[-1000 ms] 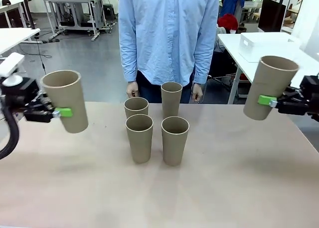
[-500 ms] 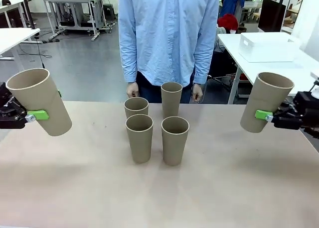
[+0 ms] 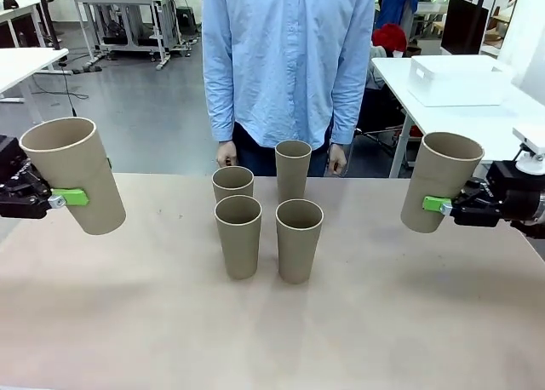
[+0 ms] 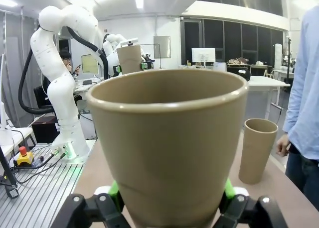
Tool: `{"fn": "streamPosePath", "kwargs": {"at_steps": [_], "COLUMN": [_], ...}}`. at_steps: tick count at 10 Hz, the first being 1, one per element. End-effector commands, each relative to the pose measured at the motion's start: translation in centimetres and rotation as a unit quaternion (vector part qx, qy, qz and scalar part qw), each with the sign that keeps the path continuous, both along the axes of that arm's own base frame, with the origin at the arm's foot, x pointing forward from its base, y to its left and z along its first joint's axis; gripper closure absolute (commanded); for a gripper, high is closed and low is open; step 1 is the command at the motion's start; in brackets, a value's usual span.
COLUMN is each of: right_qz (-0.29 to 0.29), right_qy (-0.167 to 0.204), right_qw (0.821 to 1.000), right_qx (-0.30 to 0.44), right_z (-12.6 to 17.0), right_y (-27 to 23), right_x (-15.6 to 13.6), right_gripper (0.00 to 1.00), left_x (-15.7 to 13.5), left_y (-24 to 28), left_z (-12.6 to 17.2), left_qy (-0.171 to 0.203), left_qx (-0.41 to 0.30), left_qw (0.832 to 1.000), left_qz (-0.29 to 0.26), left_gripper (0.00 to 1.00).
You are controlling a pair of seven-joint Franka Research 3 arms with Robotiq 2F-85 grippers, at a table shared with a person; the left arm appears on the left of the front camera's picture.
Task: Stack the cups and store them in the basket.
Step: Pick up two Reusable plastic cups , one in each hand.
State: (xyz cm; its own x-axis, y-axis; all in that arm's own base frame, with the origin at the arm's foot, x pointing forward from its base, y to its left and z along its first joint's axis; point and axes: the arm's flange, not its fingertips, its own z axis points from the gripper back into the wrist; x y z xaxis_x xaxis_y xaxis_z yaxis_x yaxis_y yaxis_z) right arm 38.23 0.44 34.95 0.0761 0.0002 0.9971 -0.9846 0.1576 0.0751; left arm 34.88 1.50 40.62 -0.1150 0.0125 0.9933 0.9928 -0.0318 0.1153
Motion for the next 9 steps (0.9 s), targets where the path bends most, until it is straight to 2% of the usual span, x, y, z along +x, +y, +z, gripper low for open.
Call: {"fn": "streamPosePath", "kwargs": {"at_steps": [1, 3, 5, 6, 7, 9], "right_qz": [-0.021, -0.020, -0.008, 0.005, 0.001, 0.001], "right_qy": [-0.009, -0.006, 0.002, 0.020, -0.001, -0.001], "right_qw": [1.000, 1.000, 1.000, 1.000, 1.000, 1.000], "right_qx": [-0.008, -0.013, -0.015, -0.010, -0.013, -0.013], "right_z": [0.0, 0.1, 0.0, 0.0, 0.0, 0.0], "right_y": [3.3, 3.9, 4.0, 3.7, 0.7, 0.7], "right_x": [-9.1, -9.2, -9.2, -9.0, 0.2, 0.2], "right_gripper": [0.16, 0.16, 0.16, 0.16, 0.16, 0.16], "left_x": [0.6, 1.5, 2.0, 2.3, 1.4, 1.4], "left_y": [-0.8, -1.4, -1.9, -2.2, -1.3, -1.3], "left_z": [0.7, 0.5, 0.2, 0.0, -0.1, -0.1], "left_qy": [0.021, 0.031, 0.021, 0.030, 0.024, 0.024], "left_qx": [0.000, -0.015, -0.025, -0.020, -0.015, -0.015], "left_qw": [1.000, 0.999, 0.999, 0.999, 0.999, 0.999], "left_qz": [0.016, 0.026, 0.023, 0.033, 0.021, 0.021], "left_gripper": [0.15, 0.15, 0.15, 0.15, 0.15, 0.15]}}
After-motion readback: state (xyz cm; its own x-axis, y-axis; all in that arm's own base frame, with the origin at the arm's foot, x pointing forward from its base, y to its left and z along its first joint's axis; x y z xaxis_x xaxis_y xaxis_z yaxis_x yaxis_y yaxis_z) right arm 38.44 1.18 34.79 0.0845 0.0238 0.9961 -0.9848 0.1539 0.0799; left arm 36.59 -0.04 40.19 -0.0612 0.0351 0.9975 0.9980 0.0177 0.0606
